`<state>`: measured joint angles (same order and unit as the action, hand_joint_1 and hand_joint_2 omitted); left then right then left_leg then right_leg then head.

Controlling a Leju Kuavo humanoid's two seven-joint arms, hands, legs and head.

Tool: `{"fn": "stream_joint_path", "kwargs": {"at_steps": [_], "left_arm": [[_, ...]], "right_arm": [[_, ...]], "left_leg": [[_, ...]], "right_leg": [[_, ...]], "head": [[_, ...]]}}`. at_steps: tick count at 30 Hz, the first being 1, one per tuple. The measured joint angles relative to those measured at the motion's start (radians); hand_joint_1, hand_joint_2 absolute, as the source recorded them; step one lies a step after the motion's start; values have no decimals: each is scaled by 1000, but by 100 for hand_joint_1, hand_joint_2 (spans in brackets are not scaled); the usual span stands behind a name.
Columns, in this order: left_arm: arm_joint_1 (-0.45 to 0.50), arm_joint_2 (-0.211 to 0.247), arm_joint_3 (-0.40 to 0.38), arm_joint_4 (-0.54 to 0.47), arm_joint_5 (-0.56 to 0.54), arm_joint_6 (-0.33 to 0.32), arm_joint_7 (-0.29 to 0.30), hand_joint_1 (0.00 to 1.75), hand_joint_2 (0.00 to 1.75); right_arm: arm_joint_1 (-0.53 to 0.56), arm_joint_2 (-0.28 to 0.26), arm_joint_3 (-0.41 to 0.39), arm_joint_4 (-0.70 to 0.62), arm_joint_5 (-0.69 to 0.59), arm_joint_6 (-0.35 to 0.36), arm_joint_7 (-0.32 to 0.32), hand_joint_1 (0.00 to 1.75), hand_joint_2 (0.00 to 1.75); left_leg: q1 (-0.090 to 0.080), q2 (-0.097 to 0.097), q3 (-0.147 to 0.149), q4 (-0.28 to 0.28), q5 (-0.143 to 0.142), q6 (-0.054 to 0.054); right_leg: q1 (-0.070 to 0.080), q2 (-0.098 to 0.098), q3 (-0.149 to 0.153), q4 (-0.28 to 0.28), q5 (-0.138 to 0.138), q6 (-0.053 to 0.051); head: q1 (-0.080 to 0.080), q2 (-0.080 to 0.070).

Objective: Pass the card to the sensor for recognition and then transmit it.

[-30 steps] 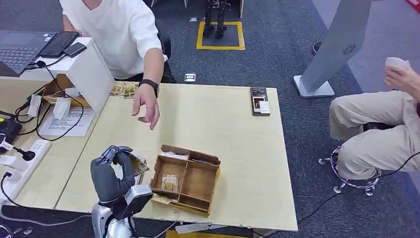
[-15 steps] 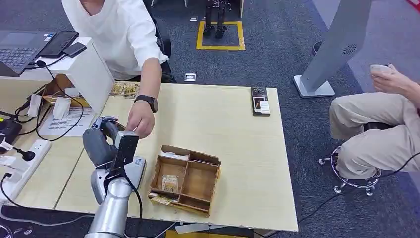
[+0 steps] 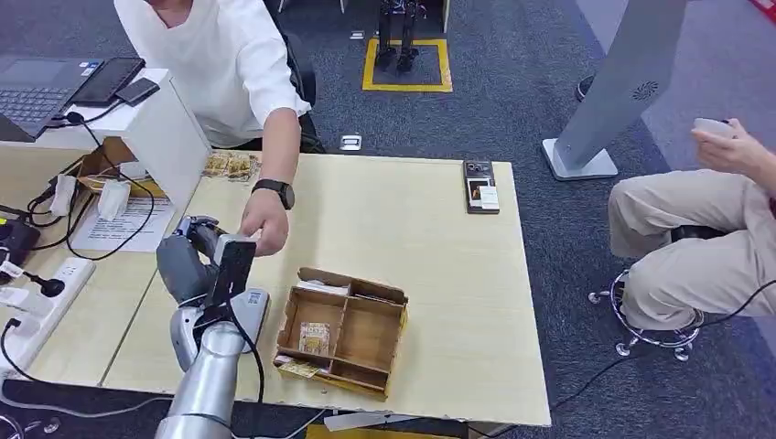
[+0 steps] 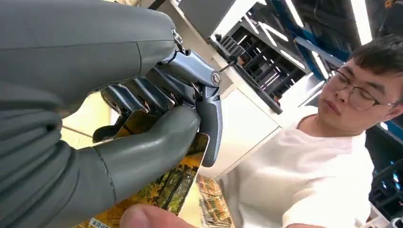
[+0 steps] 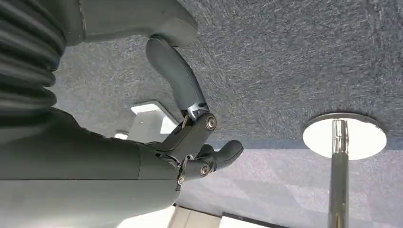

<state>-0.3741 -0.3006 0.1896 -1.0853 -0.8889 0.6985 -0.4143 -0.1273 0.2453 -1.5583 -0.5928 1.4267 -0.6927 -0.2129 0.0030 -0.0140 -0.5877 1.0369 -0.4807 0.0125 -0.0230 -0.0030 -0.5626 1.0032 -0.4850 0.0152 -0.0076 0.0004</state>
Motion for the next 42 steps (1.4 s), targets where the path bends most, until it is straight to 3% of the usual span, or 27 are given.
{"fn": "stream_joint_path", "kwargs": {"at_steps": [1, 13, 19, 29, 36, 42], "left_arm": [[-1, 0, 5, 3, 6, 0, -6, 0, 175], [-8, -17, 43, 16, 161, 0, -105, 0, 175], [8, -29, 42, -3, 230, 0, -120, 0, 175], [97, -16, -50, -180, 451, 0, -151, 0, 175], [149, -2, -115, -271, 494, 0, -161, 0, 175], [234, 7, -178, -407, 571, 1, -277, 0, 175]], "right_arm": [[0, 0, 0, 0, 0, 0, 1, 0, 175], [0, 0, 0, 0, 8, 0, 4, 0, 175], [1, 0, 0, -2, 3, 0, 11, 0, 175], [8, 5, 0, -26, -24, 0, 31, 0, 175], [12, 12, 0, -36, -27, 0, 35, 0, 175], [13, 27, 0, -57, -37, 0, 42, 0, 175]], "left_leg": [[0, 0, 0, 0, 0, 0], [0, 0, 0, 0, 0, 0], [0, 0, 0, 0, 0, 0], [0, 0, -1, 0, 0, 0], [0, 0, -1, 0, 0, 0], [0, 0, -1, 0, 0, 0]], "right_leg": [[0, 0, 0, 0, 0, 0], [0, 0, 0, 0, 0, 0], [0, 0, 0, 0, 0, 0], [0, 0, 0, 0, 0, 0], [0, -1, 0, 0, 0, 0], [0, 0, 0, 0, 0, 0]], "head": [[0, 0], [0, 0], [0, 0], [0, 0], [0, 0], [0, 0]]}}
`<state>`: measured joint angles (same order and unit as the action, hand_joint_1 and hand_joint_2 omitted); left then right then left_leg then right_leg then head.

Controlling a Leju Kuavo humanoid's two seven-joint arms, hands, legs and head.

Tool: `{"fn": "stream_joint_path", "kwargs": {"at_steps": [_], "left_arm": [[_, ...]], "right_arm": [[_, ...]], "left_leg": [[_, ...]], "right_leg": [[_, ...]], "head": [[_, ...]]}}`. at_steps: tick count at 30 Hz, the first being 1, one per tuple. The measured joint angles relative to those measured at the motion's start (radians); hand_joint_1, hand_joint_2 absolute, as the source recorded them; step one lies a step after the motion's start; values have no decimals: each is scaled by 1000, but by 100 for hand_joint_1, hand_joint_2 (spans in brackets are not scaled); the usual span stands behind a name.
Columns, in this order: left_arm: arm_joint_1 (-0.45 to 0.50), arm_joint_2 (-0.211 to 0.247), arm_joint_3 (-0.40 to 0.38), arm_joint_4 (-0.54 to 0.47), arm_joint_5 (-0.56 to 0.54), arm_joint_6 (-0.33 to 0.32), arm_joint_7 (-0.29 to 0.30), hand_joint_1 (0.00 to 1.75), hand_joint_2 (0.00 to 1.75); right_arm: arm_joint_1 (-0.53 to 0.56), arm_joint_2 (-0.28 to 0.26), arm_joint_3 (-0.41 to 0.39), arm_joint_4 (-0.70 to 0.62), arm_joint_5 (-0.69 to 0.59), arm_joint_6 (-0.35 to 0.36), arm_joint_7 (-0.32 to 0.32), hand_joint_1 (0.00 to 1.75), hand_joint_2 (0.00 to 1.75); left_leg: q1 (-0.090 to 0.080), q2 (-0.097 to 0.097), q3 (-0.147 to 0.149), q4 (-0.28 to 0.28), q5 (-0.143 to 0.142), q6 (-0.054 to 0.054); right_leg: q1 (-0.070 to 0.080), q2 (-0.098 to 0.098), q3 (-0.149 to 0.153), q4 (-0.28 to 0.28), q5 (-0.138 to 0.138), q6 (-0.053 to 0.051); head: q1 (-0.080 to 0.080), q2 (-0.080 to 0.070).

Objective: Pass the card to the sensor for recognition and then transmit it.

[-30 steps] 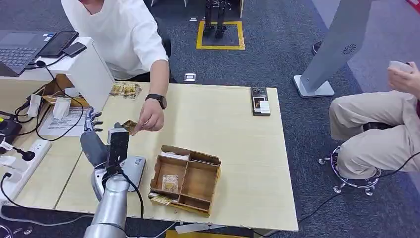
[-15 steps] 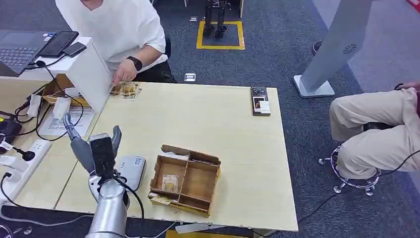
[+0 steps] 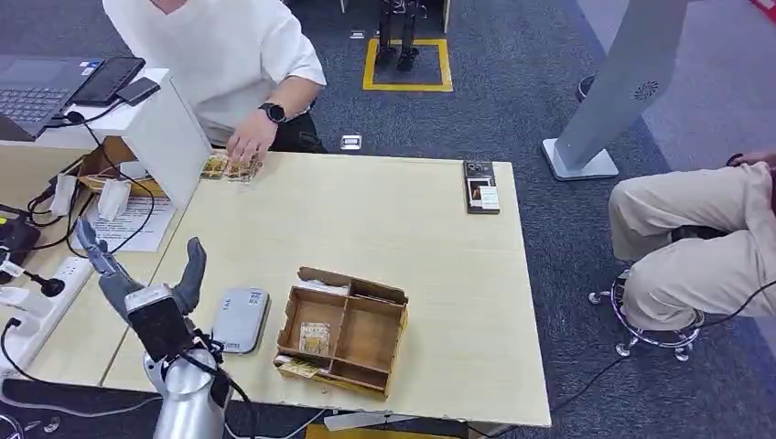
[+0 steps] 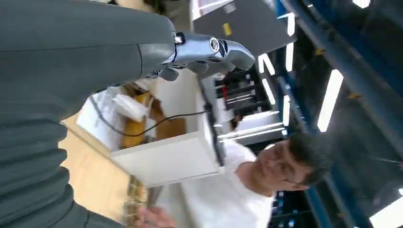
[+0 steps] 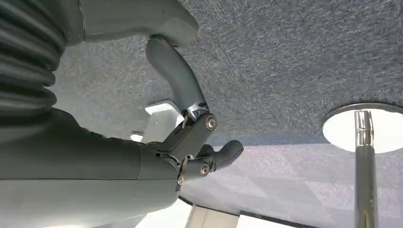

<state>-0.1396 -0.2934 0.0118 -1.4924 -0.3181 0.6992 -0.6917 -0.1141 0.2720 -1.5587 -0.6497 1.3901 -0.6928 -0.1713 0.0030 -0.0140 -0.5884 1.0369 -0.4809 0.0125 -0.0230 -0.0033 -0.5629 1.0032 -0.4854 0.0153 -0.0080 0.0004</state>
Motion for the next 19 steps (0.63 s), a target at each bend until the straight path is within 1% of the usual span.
{"fn": "stream_joint_path", "kwargs": {"at_steps": [4, 8, 19], "left_arm": [[30, 2, -28, -92, -11, 0, -9, 0, 175], [42, 3, -41, -141, -11, 0, -9, 0, 175], [56, 3, -45, -188, -11, 0, -9, 0, 175]], "right_arm": [[0, 8, 0, -11, -8, 0, 0, 0, 175], [0, 12, 0, -17, -8, 0, 0, 0, 175], [0, 17, 0, -23, -8, 0, 0, 0, 175]], "left_leg": [[0, 0, 0, 0, 0, 0], [0, 0, 0, 0, 0, 0], [0, 0, 0, 0, 0, 0]], "right_leg": [[0, 0, 0, 0, 0, 0], [0, 0, 0, 0, 0, 0], [0, 0, 0, 0, 0, 0]], "head": [[0, 0], [0, 0], [0, 0]]}}
